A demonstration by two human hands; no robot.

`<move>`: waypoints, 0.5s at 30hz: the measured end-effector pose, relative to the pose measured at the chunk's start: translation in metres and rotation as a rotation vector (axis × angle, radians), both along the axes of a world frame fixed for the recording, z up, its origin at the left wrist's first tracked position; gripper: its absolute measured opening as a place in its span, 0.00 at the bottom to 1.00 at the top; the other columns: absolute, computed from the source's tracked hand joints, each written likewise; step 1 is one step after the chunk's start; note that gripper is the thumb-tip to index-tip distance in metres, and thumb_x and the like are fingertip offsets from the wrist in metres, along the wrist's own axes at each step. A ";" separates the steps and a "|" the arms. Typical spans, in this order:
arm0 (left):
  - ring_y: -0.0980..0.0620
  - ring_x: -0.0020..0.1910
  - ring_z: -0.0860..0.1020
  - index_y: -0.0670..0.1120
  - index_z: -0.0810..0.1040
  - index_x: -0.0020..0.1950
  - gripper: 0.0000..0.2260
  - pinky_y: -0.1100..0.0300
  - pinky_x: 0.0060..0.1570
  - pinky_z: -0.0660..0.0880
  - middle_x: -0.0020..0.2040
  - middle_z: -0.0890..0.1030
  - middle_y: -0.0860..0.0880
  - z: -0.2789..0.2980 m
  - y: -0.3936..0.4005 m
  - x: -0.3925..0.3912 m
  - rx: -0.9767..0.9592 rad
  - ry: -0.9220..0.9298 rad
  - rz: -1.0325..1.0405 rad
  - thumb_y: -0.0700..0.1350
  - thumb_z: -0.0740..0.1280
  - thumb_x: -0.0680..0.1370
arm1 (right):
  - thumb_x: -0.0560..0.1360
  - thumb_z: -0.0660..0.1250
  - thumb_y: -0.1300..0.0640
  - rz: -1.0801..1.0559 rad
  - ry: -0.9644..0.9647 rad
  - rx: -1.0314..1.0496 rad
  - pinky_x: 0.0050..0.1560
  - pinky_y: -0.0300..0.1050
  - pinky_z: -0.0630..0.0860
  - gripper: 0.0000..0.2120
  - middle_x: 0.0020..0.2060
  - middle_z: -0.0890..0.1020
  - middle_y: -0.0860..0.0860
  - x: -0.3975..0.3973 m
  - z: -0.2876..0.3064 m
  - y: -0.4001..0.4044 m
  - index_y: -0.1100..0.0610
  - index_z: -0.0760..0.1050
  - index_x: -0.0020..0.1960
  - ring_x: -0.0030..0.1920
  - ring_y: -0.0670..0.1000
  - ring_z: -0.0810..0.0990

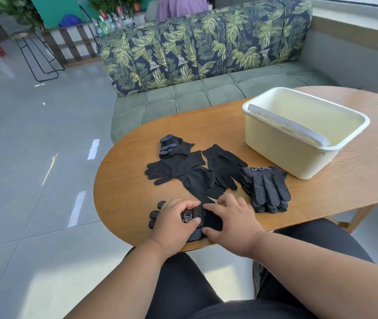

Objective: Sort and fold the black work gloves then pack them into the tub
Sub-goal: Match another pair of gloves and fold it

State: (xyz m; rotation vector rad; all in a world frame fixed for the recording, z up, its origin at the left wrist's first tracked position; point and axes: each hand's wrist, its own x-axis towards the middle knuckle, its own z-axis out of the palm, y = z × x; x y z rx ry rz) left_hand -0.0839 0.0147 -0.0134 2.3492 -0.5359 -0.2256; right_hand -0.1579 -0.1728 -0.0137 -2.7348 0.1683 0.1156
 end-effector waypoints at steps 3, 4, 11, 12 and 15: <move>0.59 0.69 0.65 0.59 0.77 0.73 0.21 0.59 0.74 0.63 0.67 0.73 0.61 -0.003 -0.001 -0.001 0.108 -0.097 -0.076 0.52 0.70 0.80 | 0.72 0.59 0.27 -0.005 0.001 0.018 0.72 0.56 0.63 0.33 0.66 0.66 0.44 0.000 0.000 0.000 0.34 0.63 0.75 0.67 0.53 0.65; 0.59 0.70 0.63 0.59 0.75 0.75 0.21 0.59 0.76 0.60 0.70 0.71 0.61 -0.003 -0.002 -0.001 0.140 -0.111 -0.094 0.52 0.68 0.81 | 0.72 0.59 0.27 -0.009 0.000 0.028 0.72 0.56 0.63 0.33 0.66 0.66 0.44 0.000 0.000 0.000 0.34 0.64 0.75 0.67 0.53 0.65; 0.54 0.79 0.55 0.59 0.64 0.82 0.24 0.53 0.80 0.54 0.81 0.63 0.57 -0.007 0.000 -0.002 0.330 -0.168 -0.163 0.57 0.58 0.85 | 0.73 0.63 0.36 0.032 -0.095 0.182 0.68 0.54 0.63 0.19 0.61 0.66 0.42 -0.005 -0.006 -0.007 0.33 0.73 0.64 0.64 0.50 0.66; 0.53 0.79 0.54 0.59 0.62 0.82 0.24 0.52 0.80 0.55 0.82 0.62 0.56 -0.006 0.000 -0.004 0.364 -0.184 -0.175 0.57 0.57 0.85 | 0.73 0.62 0.36 0.036 -0.103 0.176 0.67 0.53 0.63 0.18 0.61 0.66 0.42 -0.005 -0.008 -0.008 0.33 0.75 0.63 0.64 0.50 0.67; 0.52 0.81 0.52 0.59 0.57 0.84 0.25 0.49 0.81 0.53 0.83 0.58 0.56 -0.002 0.001 -0.008 0.428 -0.171 -0.204 0.57 0.54 0.86 | 0.73 0.60 0.35 0.040 -0.111 0.159 0.66 0.53 0.64 0.18 0.61 0.68 0.42 -0.005 -0.010 -0.007 0.32 0.76 0.61 0.63 0.50 0.67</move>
